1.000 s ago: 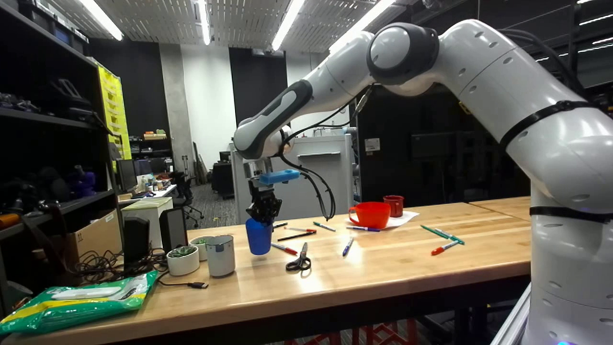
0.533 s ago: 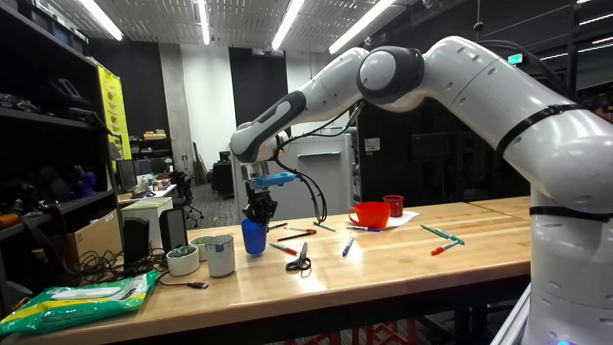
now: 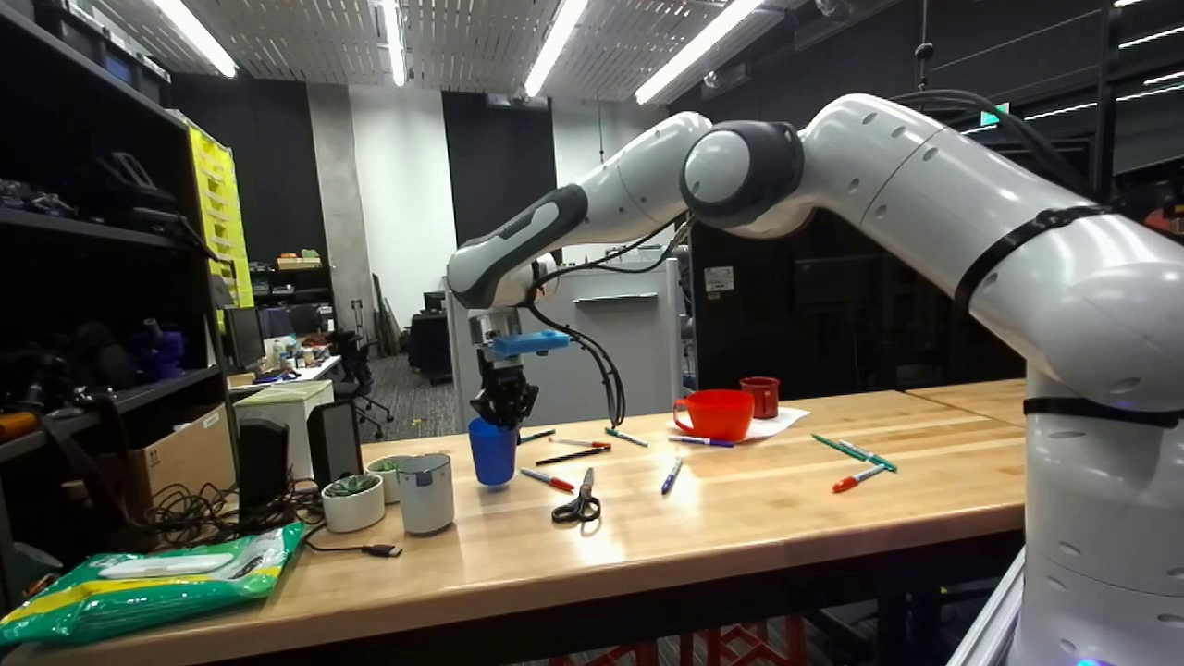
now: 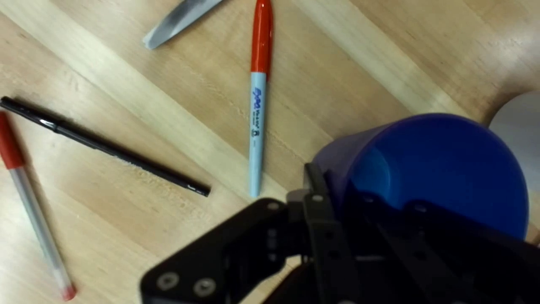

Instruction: Make the cup stand upright

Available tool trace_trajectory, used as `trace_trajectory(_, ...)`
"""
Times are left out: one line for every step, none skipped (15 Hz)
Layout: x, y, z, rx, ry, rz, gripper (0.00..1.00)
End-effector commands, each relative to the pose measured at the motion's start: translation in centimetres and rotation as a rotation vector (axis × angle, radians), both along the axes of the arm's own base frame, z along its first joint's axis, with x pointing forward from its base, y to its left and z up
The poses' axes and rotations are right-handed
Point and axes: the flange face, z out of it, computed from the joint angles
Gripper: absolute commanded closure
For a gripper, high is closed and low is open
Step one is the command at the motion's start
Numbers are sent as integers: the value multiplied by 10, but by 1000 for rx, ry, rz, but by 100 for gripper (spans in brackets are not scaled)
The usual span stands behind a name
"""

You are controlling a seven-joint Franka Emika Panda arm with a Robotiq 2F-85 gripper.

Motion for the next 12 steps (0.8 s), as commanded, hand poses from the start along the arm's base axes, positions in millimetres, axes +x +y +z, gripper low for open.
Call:
trace_trajectory(8,-1,3,12,25,-21,98)
trace_trajectory(10,-2,2,18,27,-24,98)
trace_trajectory(11,-3,-1,23,29,-28,98)
trace_trajectory(13,-3,-4,25,32,-30,98)
trace_trajectory(14,-3,-6,29,35,-33,98)
trace_trajectory(15,-3,-10,32,37,-35,98)
trace_trajectory(16,-4,-14,33,40,-38,98)
trace_trajectory(18,-4,-19,36,42,-39,98)
trace_trajectory(19,-3,-23,37,46,-40,98)
trace_trajectory(19,-3,-25,39,49,-43,98)
trace_trajectory(20,-2,-27,37,53,-44,82)
trace_trajectory(20,-2,-27,35,54,-44,67)
